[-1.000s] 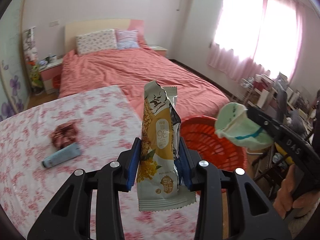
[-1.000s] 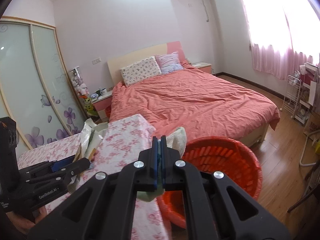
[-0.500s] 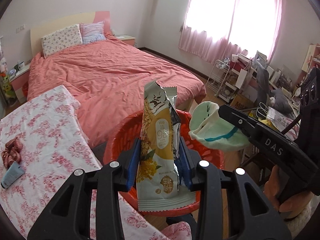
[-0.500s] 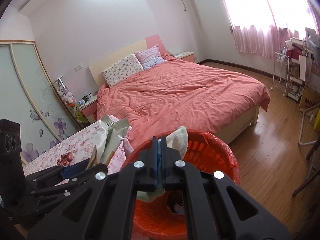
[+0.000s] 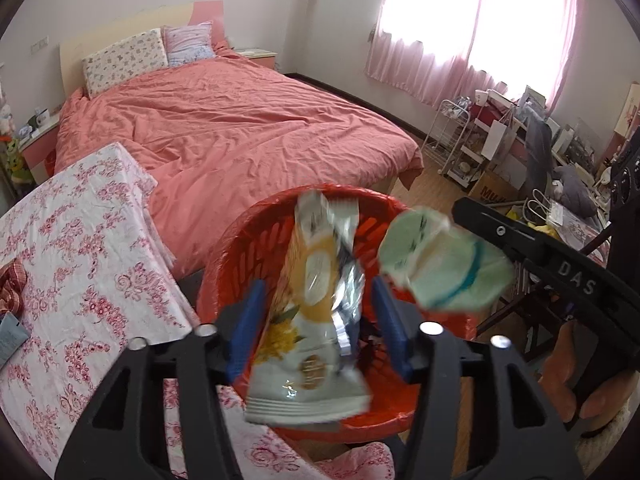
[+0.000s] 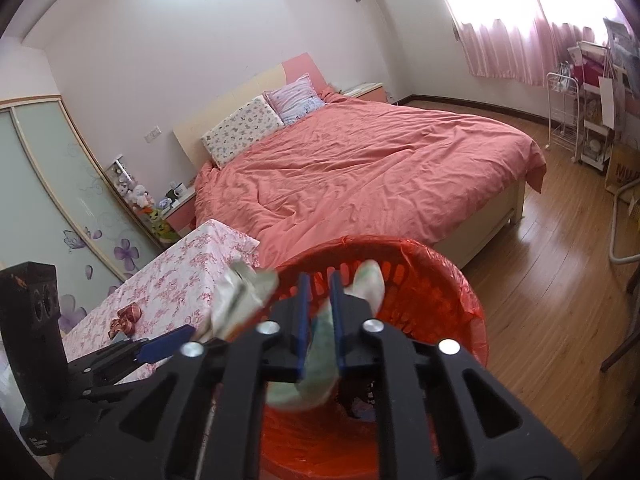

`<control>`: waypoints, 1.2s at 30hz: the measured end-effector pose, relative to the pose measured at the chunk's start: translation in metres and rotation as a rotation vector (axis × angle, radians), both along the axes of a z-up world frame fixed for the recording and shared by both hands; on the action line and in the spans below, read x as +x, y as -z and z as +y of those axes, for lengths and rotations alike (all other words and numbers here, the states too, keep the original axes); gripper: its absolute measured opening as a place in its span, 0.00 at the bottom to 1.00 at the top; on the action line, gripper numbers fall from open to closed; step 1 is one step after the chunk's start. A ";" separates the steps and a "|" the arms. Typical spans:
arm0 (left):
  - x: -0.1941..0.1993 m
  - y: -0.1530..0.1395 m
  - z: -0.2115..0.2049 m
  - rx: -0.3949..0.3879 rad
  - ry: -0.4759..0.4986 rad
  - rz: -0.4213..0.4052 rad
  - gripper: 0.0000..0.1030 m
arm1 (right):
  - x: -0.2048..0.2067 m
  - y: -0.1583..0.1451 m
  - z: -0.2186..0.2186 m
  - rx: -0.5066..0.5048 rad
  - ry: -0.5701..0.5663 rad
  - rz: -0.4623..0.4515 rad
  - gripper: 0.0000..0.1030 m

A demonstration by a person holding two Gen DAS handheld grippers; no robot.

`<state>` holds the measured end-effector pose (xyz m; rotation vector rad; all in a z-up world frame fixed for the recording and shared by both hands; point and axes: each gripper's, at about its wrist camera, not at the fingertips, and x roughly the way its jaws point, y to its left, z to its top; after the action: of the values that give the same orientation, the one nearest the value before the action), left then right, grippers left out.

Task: Collect trash
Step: 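Carry the wrapper and sock over the orange basket and open both grippers, then grasp the blue lotion tube with the left gripper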

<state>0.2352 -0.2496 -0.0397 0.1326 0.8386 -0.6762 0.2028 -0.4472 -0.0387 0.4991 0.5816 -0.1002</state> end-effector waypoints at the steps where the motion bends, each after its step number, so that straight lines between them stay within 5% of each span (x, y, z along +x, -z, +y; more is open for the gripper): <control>1: 0.001 0.001 0.002 0.003 -0.009 -0.001 0.65 | 0.000 0.002 -0.001 0.006 -0.004 0.003 0.31; 11: 0.010 0.009 0.048 0.054 -0.134 0.003 0.68 | -0.002 0.005 0.022 -0.107 0.009 0.053 0.41; 22: 0.032 0.026 0.171 0.161 -0.409 -0.008 0.72 | 0.011 0.016 0.100 -0.224 -0.094 0.105 0.51; 30: 0.055 0.035 0.263 0.205 -0.573 -0.004 0.72 | 0.028 0.029 0.161 -0.239 -0.197 0.138 0.54; 36: 0.071 0.043 0.286 0.194 -0.594 0.003 0.72 | 0.044 0.035 0.201 -0.228 -0.253 0.152 0.54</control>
<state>0.3059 0.0361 -0.0831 0.0510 0.8890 -0.0378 0.2463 -0.2462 -0.0735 0.1943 0.7674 0.0365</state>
